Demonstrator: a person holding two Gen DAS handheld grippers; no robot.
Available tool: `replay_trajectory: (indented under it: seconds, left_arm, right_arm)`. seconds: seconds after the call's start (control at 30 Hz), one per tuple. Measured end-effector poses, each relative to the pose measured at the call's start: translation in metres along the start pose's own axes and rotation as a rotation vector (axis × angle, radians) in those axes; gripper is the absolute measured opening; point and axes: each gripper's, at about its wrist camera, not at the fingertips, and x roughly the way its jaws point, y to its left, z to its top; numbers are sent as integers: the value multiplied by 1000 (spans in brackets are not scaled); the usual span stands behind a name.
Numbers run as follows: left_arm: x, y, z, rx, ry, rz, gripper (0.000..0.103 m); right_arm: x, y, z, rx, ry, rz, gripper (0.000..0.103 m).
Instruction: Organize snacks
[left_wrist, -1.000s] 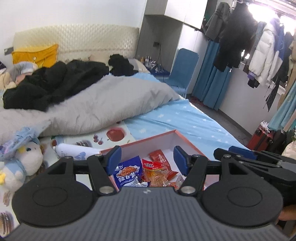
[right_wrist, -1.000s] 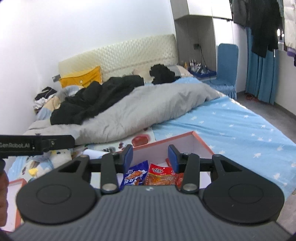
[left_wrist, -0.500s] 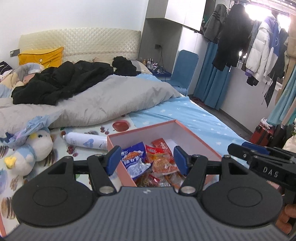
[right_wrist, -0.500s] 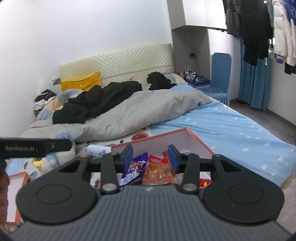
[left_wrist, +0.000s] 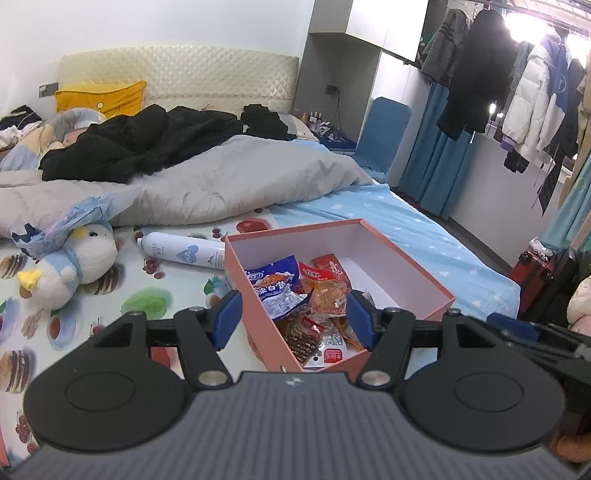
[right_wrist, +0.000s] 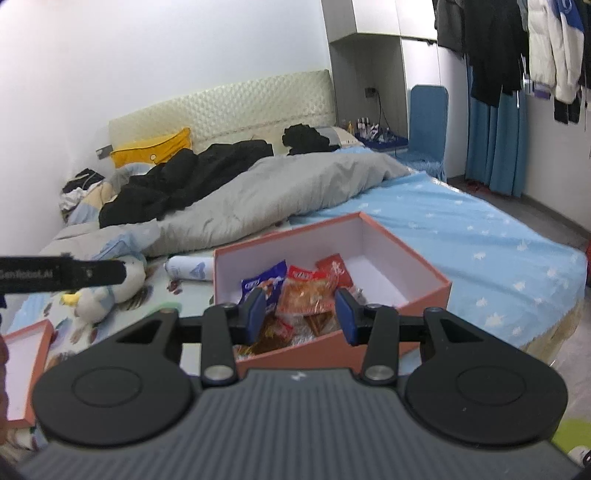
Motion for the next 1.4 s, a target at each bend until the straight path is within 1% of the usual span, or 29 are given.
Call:
replay_trajectory:
  seconds: [0.1, 0.23, 0.4, 0.43, 0.5, 0.53, 0.57, 0.6, 0.63, 0.7, 0.83, 0.93, 1.13, 1.3, 1.4]
  left_arm:
    - [2, -5, -3, 0, 0, -16, 68]
    - [7, -9, -10, 8, 20, -6, 68]
    - [11, -6, -13, -8, 34, 6, 68]
    - [11, -5, -14, -13, 39, 8, 69]
    - [11, -1, -13, -25, 40, 15, 78]
    - [11, 1, -13, -31, 38, 20, 84]
    - [10, 2, -14, -37, 35, 21, 89]
    - [10, 4, -14, -43, 32, 21, 90]
    - [9, 5, -14, -50, 30, 25, 92]
    - [8, 9, -12, -57, 27, 36, 96]
    - [5, 12, -11, -75, 3, 57, 101]
    - [3, 14, -11, -74, 2, 61, 102]
    - [1, 12, -13, -51, 3, 77, 103]
    - [-1, 13, -13, -60, 4, 77, 103]
    - [-2, 12, -12, -59, 2, 56, 103]
  right_arm:
    - [2, -4, -6, -6, 13, -5, 44]
    - [3, -14, -12, 16, 32, -16, 44]
    - [2, -15, -14, 16, 28, -18, 44]
    - [1, -15, -13, 15, 23, -18, 44]
    - [1, -14, -12, 9, 14, -21, 44]
    - [1, -13, -11, 2, 10, -21, 45]
    - [1, -12, -11, -5, 8, -21, 49]
    - [0, -11, -11, -12, 3, -23, 65]
    - [-1, -11, -11, -14, -13, -26, 88]
    - [-3, -11, -11, -9, -43, -21, 103]
    - [2, -10, -10, -16, -9, -24, 103]
    - [1, -8, -11, -34, -7, -21, 103]
    - [-2, -9, -10, -19, -11, -10, 103]
    - [-3, -9, -8, -13, -19, -8, 103]
    - [-3, -8, -8, -15, -16, -10, 103]
